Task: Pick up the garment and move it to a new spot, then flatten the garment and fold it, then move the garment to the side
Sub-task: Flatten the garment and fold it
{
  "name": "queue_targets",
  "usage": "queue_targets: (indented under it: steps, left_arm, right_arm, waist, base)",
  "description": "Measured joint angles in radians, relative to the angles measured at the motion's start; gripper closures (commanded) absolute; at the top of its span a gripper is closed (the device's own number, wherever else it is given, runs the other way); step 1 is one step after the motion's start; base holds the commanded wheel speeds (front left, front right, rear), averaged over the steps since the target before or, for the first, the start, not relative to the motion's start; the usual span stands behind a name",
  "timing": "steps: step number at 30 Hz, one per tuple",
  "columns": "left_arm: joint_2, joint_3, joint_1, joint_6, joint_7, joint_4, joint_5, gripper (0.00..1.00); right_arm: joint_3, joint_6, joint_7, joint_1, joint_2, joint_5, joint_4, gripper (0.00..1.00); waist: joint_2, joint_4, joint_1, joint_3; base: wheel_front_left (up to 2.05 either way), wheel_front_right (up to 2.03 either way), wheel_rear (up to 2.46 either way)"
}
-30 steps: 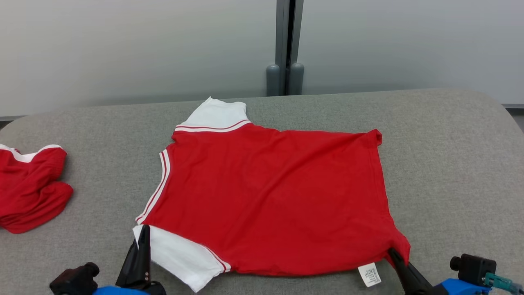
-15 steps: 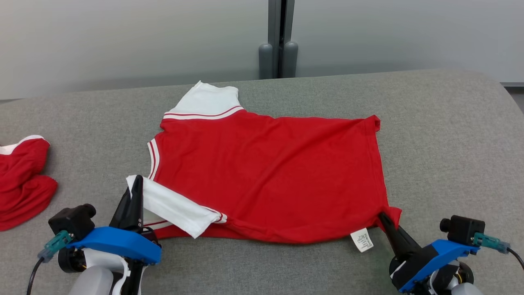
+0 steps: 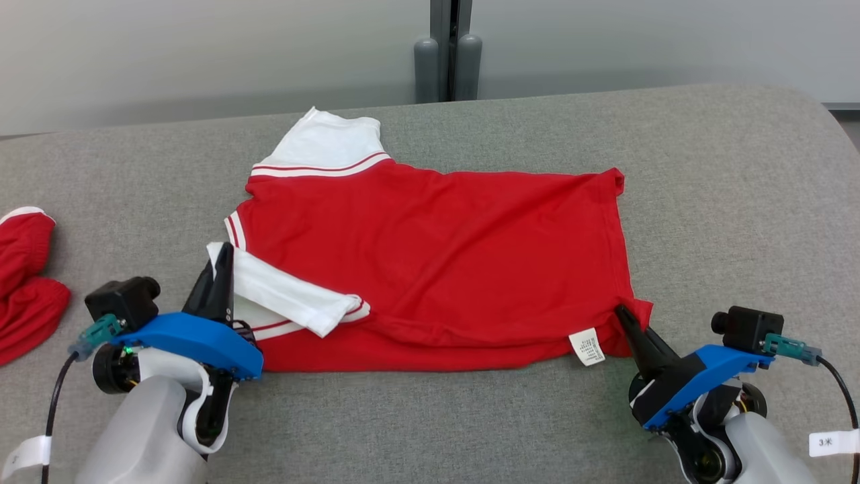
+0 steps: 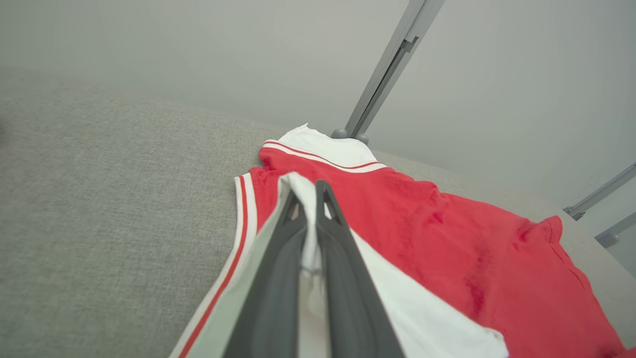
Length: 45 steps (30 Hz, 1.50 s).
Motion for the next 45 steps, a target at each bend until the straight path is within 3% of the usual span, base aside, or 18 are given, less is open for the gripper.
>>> queue_targets:
  steps: [2,4,5,6,12,22,32,45]
  left_arm:
    - [0.002,-0.012,-0.023,0.000,-0.012,0.021,-0.016,1.00]
    - [0.003,-0.030,-0.038,0.000,-0.020,0.040,-0.030,0.96]
    - [0.003,-0.035,-0.043,0.000,-0.024,0.050,-0.034,0.45]
    - [0.003,-0.039,-0.048,0.000,-0.026,0.059,-0.037,0.00]
    - [0.006,-0.014,-0.052,0.000,-0.036,0.047,-0.017,0.00]
    - [0.031,0.047,0.129,0.000,-0.036,-0.002,0.109,0.00]
    - [0.022,0.007,0.162,0.000,-0.036,0.107,0.160,0.00]
    - [-0.007,-0.033,0.050,0.000,-0.038,0.271,0.172,0.00]
  right_arm:
    - [0.009,0.000,-0.014,-0.015,-0.001,0.009,0.021,1.00]
    - [0.016,0.000,-0.029,-0.030,-0.002,0.015,0.043,0.00]
    - [0.021,0.000,-0.037,-0.036,-0.003,0.020,0.052,0.00]
    - [0.026,0.000,-0.044,-0.040,-0.004,0.023,0.063,0.00]
    - [0.062,0.000,-0.111,-0.040,-0.038,0.021,0.096,0.00]
    - [0.086,0.000,-0.176,0.009,-0.111,-0.051,0.129,0.00]
    - [0.111,0.000,-0.185,-0.014,-0.076,-0.095,0.202,0.00]
    - [0.163,0.000,-0.219,-0.118,-0.020,-0.174,0.333,0.00]
  waist:
    - [0.0000,-0.001,0.0000,0.004]
    - [0.0000,-0.001,0.0000,0.005]
    - [0.0000,0.000,0.0000,0.004]
    - [-0.0001,0.000,-0.0001,0.003]
    - [-0.0002,0.010,-0.0002,-0.025]
    - [-0.0003,0.016,-0.0003,-0.059]
    - [-0.0003,0.028,-0.0002,-0.052]
    - [-0.0003,0.019,-0.0001,-0.005]
  base:
    - [0.00,0.00,0.00]
    - [0.00,0.00,0.00]
    - [0.00,0.00,0.00]
    - [0.00,0.00,0.00]
    - [0.00,0.00,0.00]
    - [0.00,0.00,0.00]
    - [0.00,0.00,0.00]
    - [0.00,0.00,0.00]
